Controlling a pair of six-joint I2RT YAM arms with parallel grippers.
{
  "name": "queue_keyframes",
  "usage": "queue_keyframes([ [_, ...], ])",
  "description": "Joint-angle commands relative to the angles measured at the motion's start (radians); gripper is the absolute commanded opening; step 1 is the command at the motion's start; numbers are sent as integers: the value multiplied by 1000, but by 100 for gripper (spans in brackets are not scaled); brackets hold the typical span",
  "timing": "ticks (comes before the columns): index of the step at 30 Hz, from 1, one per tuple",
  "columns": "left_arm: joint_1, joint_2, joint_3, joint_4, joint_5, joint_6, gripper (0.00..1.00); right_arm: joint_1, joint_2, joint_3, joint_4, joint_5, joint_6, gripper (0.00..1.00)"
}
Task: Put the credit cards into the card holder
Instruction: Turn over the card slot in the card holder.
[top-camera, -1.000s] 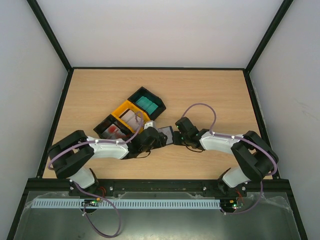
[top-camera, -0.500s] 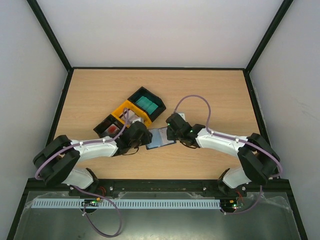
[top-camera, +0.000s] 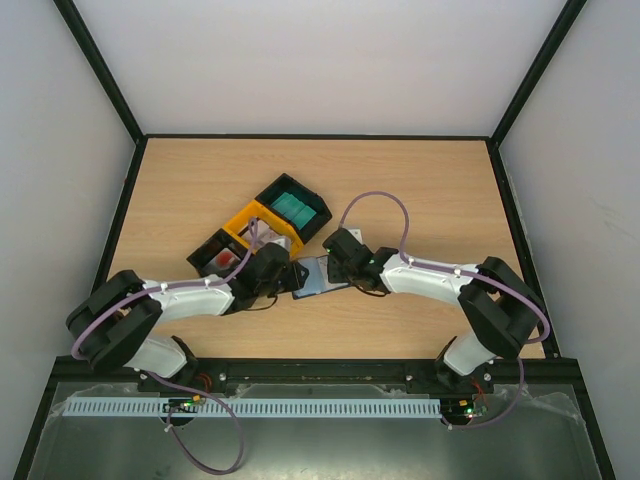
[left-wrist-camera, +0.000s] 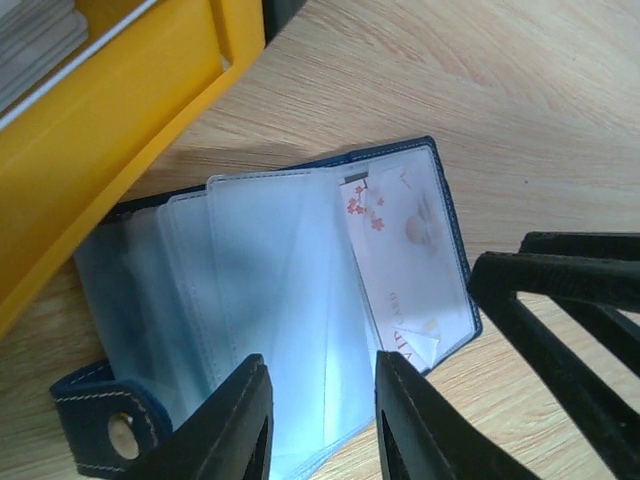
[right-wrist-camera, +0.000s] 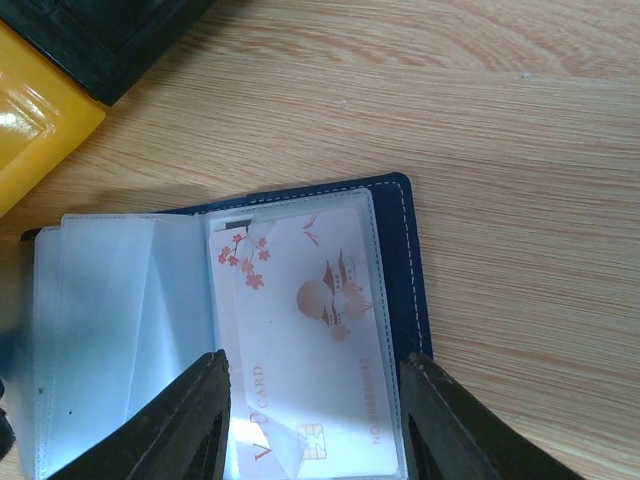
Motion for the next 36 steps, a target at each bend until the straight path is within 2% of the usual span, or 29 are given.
queue_keyframes([
  [1, 8, 29, 11, 40, 21, 28, 37, 4, 5, -3, 7, 16, 15, 45],
  [4, 7, 68, 34, 49, 24, 36, 40, 3, 0, -10, 9, 20, 19, 45],
  [13, 19, 175, 81, 76, 84, 58, 35, 4, -16, -39, 22, 7, 18, 45],
  [19, 31, 205, 81, 115, 160, 51, 36, 4, -37, -55, 27, 27, 26, 45],
  [29, 40, 285, 126, 260, 294, 5, 31, 3, -170, -124, 41, 198, 135, 45],
  [36, 33, 347, 205, 239, 311, 28, 32, 2, -270, -188, 46, 259, 178, 46],
])
